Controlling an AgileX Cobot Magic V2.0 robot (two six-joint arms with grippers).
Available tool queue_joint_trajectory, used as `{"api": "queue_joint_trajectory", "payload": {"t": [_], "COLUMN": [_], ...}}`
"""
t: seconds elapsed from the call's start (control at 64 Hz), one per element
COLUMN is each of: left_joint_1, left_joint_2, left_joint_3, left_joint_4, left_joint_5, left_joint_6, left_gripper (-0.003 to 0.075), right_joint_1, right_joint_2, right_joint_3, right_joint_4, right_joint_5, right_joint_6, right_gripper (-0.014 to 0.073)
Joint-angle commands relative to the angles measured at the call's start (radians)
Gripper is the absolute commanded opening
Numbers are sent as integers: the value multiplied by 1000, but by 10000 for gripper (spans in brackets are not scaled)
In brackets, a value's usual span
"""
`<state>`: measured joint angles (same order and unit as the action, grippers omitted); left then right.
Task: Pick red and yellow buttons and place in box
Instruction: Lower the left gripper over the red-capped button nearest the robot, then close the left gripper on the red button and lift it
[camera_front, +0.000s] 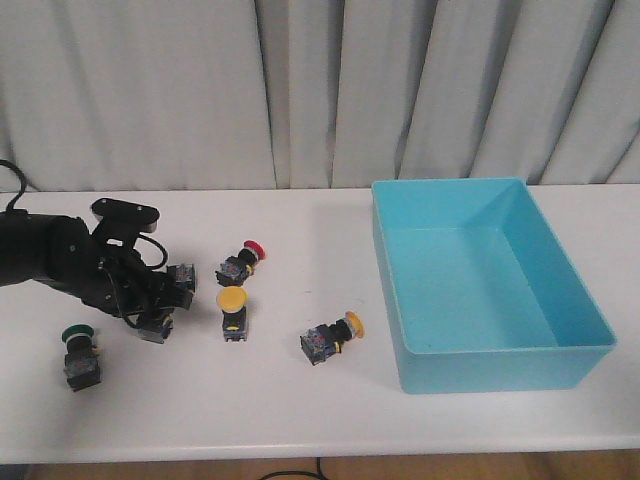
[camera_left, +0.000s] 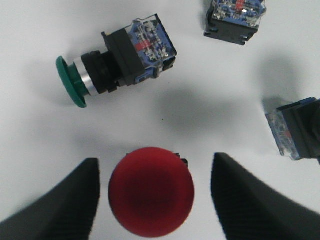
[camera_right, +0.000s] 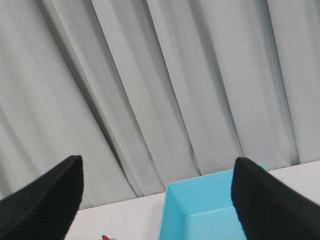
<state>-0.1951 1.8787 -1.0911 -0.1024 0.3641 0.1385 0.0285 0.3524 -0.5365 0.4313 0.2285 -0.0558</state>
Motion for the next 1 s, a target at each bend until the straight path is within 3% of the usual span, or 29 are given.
{"api": "queue_joint_trajectory", "payload": {"t": [0.0,0.234,0.438,0.516,0.766,0.875,0.984], "left_joint_1": [-3,-3,-3,-3,-4,-5,-7], "left_joint_2": [-40,-46,-124,-178,-383,-470,-546], "left_joint_3": [-29,-29,-29,-29,-29,-29,-29], "left_joint_4": [-13,-11,-12,-21,-223,-432,-702], "left_joint_5": [-25,11,91,147,295,349,422], "left_joint_6": [-6,-6,-6,-6,40,154,305], "left_gripper": [309,-1,-8,-8,-8,-8,-8], "right_joint_1": [-4,-4,-4,-4,-4,-4,-4], "right_joint_2": [16,16,52,95,301,366,413], "right_joint_3": [-33,-33,-50,-84,-219,-223,-223], "right_joint_4": [3,3,106,215,802,1010,1096], "right_joint_5": [-52,-6,34,93,472,649,769], "right_joint_6": [-11,-21,-153,-285,-1057,-1352,-1475], "right_gripper": [579,579,579,579,579,579,579]}}
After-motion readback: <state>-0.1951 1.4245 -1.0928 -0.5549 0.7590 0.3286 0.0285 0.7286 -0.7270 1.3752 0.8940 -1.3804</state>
